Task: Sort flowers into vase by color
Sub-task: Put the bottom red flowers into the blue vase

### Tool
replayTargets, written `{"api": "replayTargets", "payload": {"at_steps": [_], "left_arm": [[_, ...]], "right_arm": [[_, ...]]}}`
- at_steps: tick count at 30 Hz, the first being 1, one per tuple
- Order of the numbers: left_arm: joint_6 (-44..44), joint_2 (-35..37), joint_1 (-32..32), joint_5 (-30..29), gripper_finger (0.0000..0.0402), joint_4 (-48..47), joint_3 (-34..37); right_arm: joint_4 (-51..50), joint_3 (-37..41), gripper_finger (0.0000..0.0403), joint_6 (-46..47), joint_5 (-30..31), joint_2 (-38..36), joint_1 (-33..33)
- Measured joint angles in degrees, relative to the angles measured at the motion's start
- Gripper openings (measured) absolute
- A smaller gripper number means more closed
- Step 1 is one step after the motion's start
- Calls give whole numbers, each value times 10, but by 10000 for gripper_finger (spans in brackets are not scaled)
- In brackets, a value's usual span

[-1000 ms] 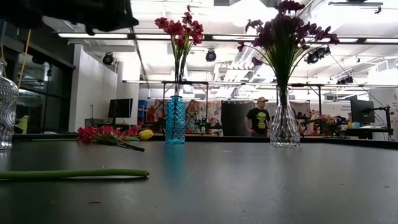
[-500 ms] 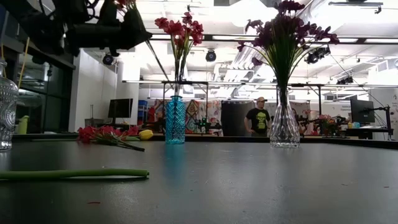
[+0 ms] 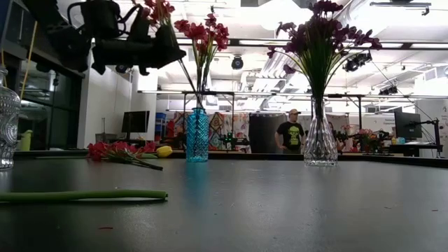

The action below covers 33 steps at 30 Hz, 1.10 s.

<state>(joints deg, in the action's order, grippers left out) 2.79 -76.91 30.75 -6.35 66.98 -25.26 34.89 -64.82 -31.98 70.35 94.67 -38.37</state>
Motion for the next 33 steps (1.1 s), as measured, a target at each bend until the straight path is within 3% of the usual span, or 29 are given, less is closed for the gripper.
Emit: {"api": "replayTargets", "payload": {"at_steps": [10,20,33], "left_arm": [[-15,49,0,12,0,-17,0],[-9,136,0,36,0,-164,0],[-9,103,0,36,0,-167,0]], "right_arm": [[-15,0,334,0,0,0,0],[-17,0,334,0,0,0,1],[-17,0,334,23,0,0,1]]}}
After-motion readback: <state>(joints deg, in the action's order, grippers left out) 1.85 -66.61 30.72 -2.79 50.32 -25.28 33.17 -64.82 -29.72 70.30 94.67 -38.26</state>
